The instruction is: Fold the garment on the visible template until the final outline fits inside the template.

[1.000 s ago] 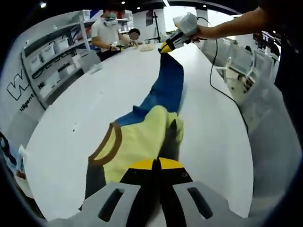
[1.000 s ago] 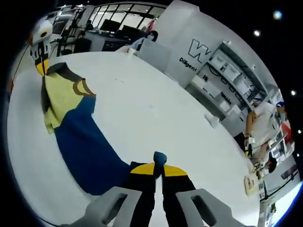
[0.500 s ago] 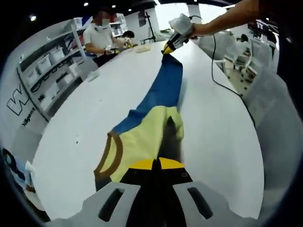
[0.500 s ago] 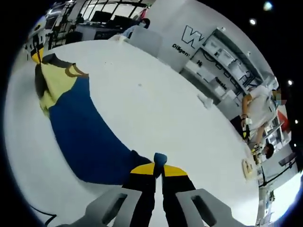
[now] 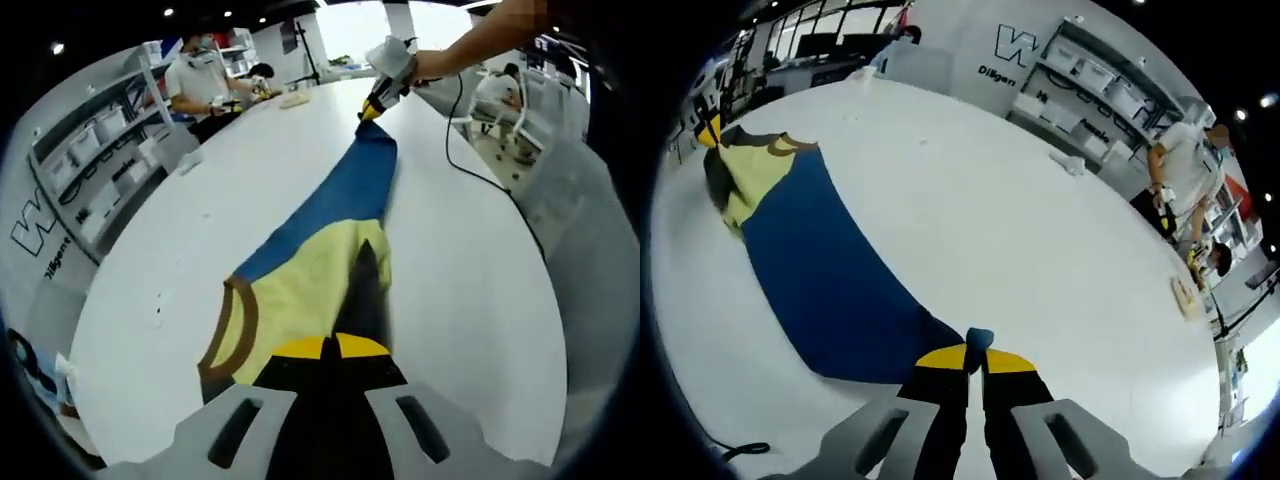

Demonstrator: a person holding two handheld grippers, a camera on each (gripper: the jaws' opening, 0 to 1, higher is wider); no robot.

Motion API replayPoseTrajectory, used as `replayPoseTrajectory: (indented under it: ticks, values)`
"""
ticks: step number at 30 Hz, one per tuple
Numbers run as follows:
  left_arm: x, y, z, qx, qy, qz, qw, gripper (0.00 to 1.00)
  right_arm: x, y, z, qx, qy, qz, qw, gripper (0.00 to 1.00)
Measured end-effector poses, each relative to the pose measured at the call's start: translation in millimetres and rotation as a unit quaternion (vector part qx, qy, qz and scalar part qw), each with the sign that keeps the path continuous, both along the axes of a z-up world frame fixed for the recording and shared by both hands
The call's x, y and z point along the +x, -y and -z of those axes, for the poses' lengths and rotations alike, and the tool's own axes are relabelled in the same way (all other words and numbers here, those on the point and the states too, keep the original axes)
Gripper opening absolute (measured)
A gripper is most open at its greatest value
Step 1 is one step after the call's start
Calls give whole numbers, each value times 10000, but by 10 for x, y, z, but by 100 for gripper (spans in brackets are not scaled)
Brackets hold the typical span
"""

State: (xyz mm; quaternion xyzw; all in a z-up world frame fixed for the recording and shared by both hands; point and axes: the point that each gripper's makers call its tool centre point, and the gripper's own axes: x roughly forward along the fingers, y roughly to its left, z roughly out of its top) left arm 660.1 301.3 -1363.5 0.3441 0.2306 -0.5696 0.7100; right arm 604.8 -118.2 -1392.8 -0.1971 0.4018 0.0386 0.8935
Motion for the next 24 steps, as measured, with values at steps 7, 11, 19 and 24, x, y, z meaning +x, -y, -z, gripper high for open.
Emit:
replayPoseTrajectory:
  ticks: [7, 11, 19, 24]
  values:
    - [-13, -2, -2, 4, -13, -5, 10000, 9, -128, 62, 138, 179, -112, 257, 9994, 5]
    - [-10, 7, 8, 10, -18, -23, 10000, 10, -136, 45, 111, 150, -33, 256, 9996, 12]
    - [-9, 22, 40, 48, -29, -78, 10000, 10, -68, -292, 204, 461, 5, 100, 9989, 18]
    - [-11, 21, 36, 42, -44, -93, 9999, 10, -18, -397, 344, 525, -71, 124, 9985, 18]
